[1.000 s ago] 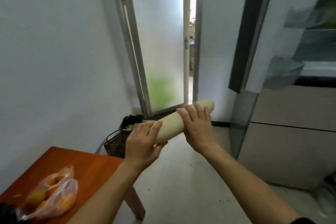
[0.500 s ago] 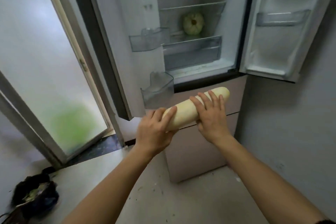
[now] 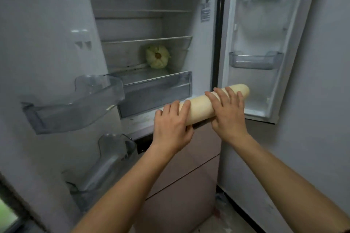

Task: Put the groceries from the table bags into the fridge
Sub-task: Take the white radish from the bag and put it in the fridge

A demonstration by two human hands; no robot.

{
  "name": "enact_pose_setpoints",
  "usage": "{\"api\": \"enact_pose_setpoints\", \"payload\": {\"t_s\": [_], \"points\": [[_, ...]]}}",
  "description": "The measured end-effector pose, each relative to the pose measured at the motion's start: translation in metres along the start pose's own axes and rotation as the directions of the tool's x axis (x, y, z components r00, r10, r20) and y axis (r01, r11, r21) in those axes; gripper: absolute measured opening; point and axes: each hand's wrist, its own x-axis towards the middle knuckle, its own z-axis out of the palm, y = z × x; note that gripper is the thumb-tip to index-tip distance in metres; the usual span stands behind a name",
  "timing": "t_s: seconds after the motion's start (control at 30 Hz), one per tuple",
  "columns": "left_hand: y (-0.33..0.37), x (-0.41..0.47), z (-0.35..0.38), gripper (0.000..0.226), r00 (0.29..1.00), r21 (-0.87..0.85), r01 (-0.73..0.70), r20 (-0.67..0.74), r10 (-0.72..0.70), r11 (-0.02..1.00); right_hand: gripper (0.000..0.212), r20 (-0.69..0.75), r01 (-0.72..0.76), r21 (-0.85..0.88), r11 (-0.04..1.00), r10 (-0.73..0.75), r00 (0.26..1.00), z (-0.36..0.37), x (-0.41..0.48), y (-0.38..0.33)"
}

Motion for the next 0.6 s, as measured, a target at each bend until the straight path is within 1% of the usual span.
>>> {"api": "enact_pose_setpoints", "payload": {"t_s": [0.07,0.17,0.33,0.43,0.5,0.6], "points": [[-0.005,0.027,0.019,0.066,1.000,0.036,-0.010,-0.019,0.010,0.999,0.084,-0.022,-0.004,0.011,1.000,0.004,1.000,0.018,0.024,0.010],[-0.019,0.064,0.051,0.065,0.998,0.101,0.014,-0.067,-0.007,0.995,0.083,-0.044,0.007,0.048,0.999,-0.005,0.999,0.049,0.064,0.019],[-0.054,0.121,0.102,0.079,0.985,0.189,0.161,-0.089,-0.146,0.969,0.082,-0.079,0.112,0.124,0.986,-0.103,0.992,0.124,0.142,0.026],[-0.077,0.146,0.125,0.077,0.966,0.242,0.252,-0.115,-0.230,0.937,0.085,-0.050,0.177,0.213,0.961,-0.170,0.984,0.170,0.190,0.018],[-0.095,0.161,0.136,0.076,0.949,0.275,0.311,-0.139,-0.283,0.910,0.086,-0.059,0.234,0.279,0.931,-0.227,0.972,0.194,0.219,0.008],[-0.125,0.181,0.151,0.074,0.916,0.352,0.395,-0.220,-0.336,0.848,0.091,-0.087,0.307,0.382,0.871,-0.297,0.951,0.223,0.265,-0.011]]}}
